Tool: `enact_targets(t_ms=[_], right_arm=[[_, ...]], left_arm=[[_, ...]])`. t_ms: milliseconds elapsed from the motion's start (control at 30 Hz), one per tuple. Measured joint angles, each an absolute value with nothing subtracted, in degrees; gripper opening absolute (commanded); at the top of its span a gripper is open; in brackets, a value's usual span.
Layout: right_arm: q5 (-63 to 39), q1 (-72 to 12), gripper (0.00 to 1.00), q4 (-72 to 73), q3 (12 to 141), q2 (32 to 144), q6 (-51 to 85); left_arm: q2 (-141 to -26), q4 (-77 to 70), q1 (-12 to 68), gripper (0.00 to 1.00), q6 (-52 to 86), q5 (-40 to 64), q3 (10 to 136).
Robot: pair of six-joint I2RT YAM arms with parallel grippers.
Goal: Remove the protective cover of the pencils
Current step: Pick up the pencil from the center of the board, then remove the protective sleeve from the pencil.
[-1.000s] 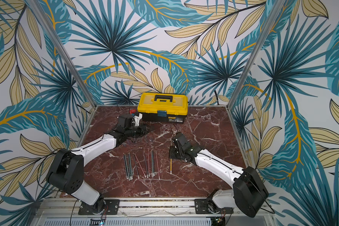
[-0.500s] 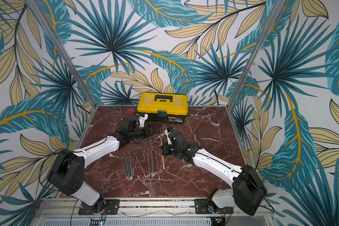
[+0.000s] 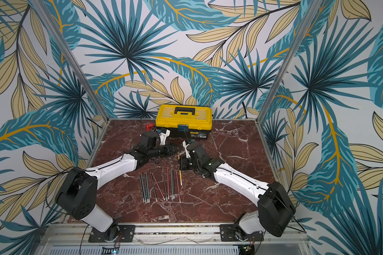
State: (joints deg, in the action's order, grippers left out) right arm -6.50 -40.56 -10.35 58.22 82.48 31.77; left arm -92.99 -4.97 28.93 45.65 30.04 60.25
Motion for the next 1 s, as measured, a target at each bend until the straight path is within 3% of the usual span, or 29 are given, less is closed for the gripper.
enact_targets(t_ms=[333,500,633,700,833,1000], right_arm=[[-6.8,-40.6,0.01,-10.6,59.2,83.4,31.6],[-7.1,-40.6,0.26,-10.5,59.6,84.4,31.7],[-7.7,-40.6,0.33,-10.0,59.8,85.7,32.1],[-8.2,-40.7,0.29,-9.5,59.9,87.0,32.4],[-9.1,-40.9,0.09,-8.5,59.9,89.2,33.0],[-9.9,-41.4,0.00,-7.7,59.9,89.6,33.0]], left_arm=[[-93.0,-5.8,29.1,0.10,46.1,30.4,60.2],[-93.2,-5.7,29.1,0.08,46.0,30.3,60.2],[-93.2,-5.7,29.1,0.08,46.0,30.3,60.2],[-93.2,-5.7,29.1,0.08,46.0,30.3,60.2],[-93.2,-5.7,29.1,0.07,46.0,30.1,60.2],[-93.2,-5.3,29.1,0.07,46.0,29.8,60.2]])
